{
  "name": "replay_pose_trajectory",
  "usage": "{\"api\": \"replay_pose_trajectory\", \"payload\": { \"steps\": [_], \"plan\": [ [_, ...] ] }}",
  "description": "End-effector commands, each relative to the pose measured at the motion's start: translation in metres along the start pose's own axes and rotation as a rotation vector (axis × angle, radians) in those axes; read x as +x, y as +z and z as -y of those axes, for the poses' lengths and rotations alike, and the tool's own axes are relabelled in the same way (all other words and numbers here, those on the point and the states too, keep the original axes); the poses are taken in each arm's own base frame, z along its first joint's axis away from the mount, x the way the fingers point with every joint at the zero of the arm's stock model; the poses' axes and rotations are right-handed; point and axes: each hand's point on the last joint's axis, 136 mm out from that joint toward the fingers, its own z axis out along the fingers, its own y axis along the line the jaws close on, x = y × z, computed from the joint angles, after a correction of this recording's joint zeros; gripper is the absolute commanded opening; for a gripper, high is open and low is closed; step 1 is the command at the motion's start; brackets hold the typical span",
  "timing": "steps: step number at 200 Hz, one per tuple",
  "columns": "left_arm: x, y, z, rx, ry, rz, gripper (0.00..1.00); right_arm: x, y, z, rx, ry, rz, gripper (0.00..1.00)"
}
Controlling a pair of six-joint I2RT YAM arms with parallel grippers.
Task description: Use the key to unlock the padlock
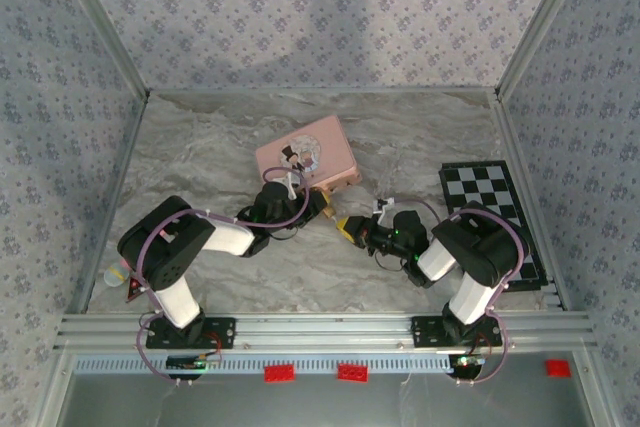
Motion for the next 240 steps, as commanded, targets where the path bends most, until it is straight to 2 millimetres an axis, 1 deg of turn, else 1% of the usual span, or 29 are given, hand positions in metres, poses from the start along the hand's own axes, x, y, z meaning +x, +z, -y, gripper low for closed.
{"api": "replay_pose_trajectory", "payload": {
  "steps": [1, 37, 62, 109, 155, 240],
  "plan": [
    [0.01, 0.0, 0.012, 0.061, -0.071, -0.06, 0.0, -0.01, 0.004, -0.014, -0.044, -0.011, 0.028, 0.0],
    [0.011, 0.0, 0.014, 0.068, -0.07, -0.06, 0.0, -0.012, 0.004, -0.012, -0.041, 0.003, 0.034, 0.0],
    [0.012, 0.0, 0.014, 0.069, -0.072, -0.062, 0.0, -0.012, 0.008, -0.02, -0.062, 0.017, 0.014, 0.0],
    [0.012, 0.0, 0.018, 0.081, -0.07, -0.062, 0.0, -0.016, 0.007, -0.022, -0.067, 0.019, 0.024, 0.0],
    [0.013, 0.0, 0.021, 0.096, -0.065, -0.063, 0.0, -0.016, 0.012, -0.035, -0.102, 0.031, -0.003, 0.0],
    [0.014, 0.001, 0.026, 0.118, -0.059, -0.065, 0.0, -0.019, 0.012, -0.039, -0.115, 0.059, -0.014, 0.0]
  ]
}}
